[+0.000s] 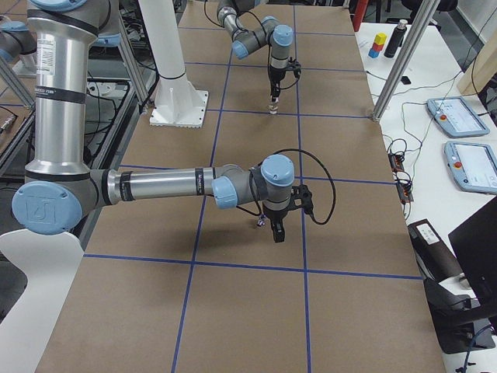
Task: Assemble PPR valve and pipe with both arms
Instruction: 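Lift the valve with the left gripper and carry it to the table center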
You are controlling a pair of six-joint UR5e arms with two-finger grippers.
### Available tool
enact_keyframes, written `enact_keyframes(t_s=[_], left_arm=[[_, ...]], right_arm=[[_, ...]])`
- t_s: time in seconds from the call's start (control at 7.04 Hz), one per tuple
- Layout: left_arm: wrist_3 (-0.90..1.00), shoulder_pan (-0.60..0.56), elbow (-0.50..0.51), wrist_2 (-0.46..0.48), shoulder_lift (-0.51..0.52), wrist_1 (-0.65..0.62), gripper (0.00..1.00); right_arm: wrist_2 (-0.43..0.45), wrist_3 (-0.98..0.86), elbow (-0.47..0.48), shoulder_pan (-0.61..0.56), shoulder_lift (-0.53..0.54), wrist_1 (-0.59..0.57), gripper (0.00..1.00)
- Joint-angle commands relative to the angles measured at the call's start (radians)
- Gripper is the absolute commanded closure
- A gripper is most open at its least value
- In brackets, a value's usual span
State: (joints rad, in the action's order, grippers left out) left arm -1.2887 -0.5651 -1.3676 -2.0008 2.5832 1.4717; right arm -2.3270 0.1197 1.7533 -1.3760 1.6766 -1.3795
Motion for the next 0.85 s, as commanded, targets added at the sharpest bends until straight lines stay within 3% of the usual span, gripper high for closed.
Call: enact_keyframes(t_s=[0.0, 0.71], left_arm=[[0.003, 0.002, 0.001, 0.010, -0.005, 0.002, 1.00], [0.005, 0.011, 0.004, 0.010, -0.008, 0.002, 1.00]], right_arm=[[0.000, 0.000, 0.000, 0.000, 0.000, 0.000, 0.00], [0.002, 0.000, 0.000, 0.000, 0.000, 0.000, 0.00]])
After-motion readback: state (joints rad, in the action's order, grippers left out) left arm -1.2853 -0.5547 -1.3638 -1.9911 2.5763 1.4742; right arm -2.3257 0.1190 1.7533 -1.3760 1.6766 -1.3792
